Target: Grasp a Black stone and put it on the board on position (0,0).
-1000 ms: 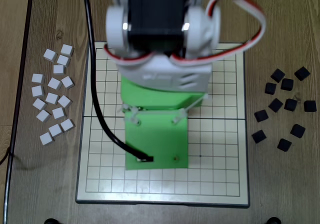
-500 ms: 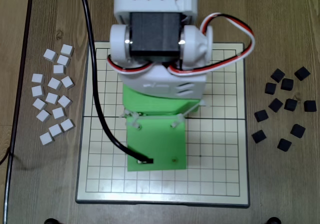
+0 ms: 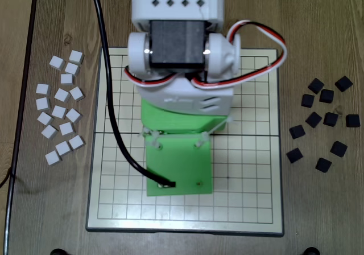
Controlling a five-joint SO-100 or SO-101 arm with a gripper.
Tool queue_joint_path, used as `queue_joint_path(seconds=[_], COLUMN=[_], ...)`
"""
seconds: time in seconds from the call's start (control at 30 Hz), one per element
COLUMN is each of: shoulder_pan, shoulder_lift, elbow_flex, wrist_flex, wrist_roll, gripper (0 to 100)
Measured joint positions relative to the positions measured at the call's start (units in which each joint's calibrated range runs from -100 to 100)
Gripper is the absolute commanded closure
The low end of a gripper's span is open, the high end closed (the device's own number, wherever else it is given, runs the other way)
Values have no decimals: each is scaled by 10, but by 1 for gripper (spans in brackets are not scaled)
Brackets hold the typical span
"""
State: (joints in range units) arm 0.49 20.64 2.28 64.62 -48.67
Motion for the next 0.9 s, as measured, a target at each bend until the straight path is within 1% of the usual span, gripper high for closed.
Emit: queue_joint_path(seconds=[0.53,0.9], shoulder_pan=[0,0], shoulder_lift=[0,0], elbow_flex=[32,34], wrist_flex=[-33,-34], wrist_roll=[0,0], gripper=[94,94])
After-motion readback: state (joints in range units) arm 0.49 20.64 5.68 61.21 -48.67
